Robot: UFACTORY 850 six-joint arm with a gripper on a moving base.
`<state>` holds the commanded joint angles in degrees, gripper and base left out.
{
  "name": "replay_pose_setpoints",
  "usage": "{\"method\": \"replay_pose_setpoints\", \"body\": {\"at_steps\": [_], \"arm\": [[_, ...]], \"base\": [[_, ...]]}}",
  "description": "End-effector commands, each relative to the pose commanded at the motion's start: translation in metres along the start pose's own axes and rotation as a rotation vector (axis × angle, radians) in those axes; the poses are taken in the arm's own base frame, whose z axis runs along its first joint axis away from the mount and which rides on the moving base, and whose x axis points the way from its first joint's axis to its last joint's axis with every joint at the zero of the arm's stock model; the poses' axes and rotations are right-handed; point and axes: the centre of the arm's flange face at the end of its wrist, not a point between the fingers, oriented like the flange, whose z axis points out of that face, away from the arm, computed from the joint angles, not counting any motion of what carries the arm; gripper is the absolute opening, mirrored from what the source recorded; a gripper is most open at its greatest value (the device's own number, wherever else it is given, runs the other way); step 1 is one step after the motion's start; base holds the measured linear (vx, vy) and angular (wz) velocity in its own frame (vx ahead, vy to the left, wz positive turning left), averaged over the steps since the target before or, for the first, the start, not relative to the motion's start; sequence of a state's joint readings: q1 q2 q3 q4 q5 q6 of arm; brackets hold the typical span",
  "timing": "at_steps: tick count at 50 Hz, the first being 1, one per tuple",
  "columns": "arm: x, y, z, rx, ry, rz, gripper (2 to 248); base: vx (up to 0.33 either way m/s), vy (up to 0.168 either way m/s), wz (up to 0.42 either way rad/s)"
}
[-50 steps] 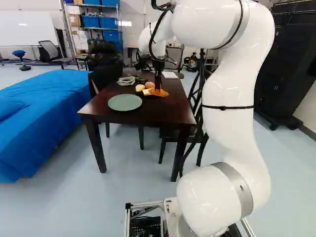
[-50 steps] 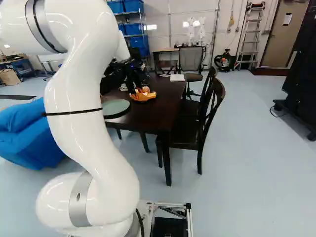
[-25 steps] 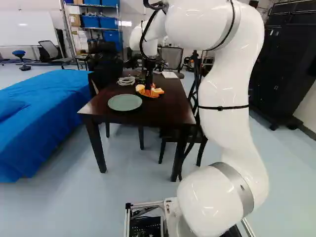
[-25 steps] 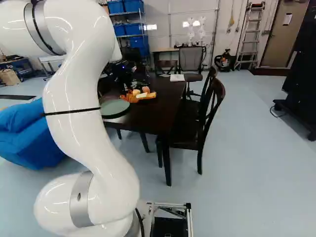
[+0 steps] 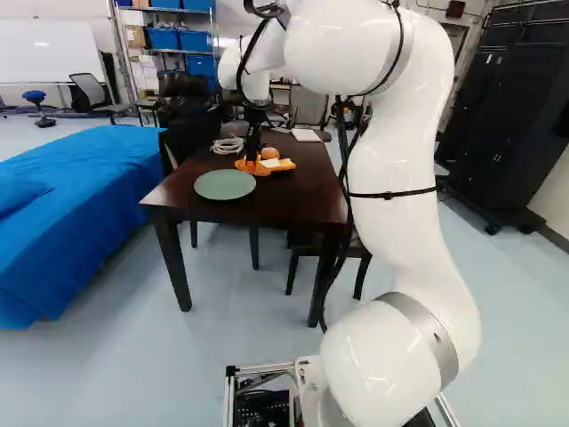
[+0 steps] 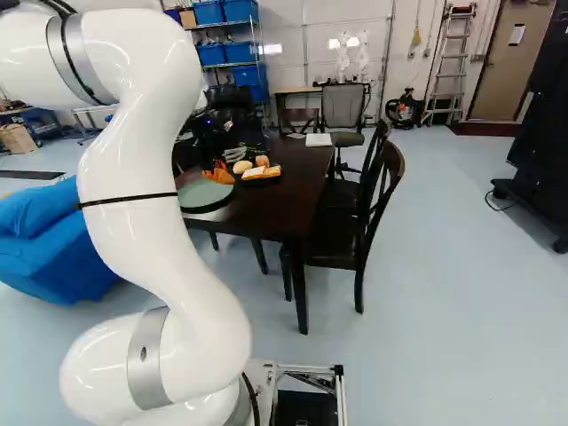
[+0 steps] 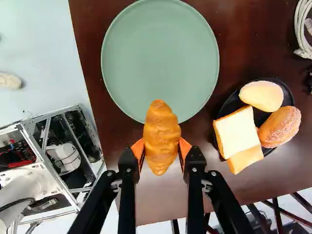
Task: Move the croissant to the empty plate
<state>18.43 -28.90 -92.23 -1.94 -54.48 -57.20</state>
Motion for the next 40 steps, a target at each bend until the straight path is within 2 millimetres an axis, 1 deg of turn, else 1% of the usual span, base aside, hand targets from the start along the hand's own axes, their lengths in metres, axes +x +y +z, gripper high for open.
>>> {"method": "replay_pose_setpoints", "body": {"at_steps": [21, 40], "arm": [[0.034, -0.006, 0.001, -0.009, 0.014, -0.048, 108], [0.064, -0.006, 0.003, -0.023, 0.031, -0.082, 108]], "base": [[0.0, 0.0, 0.0], [0.0, 0.0, 0.0]]}}
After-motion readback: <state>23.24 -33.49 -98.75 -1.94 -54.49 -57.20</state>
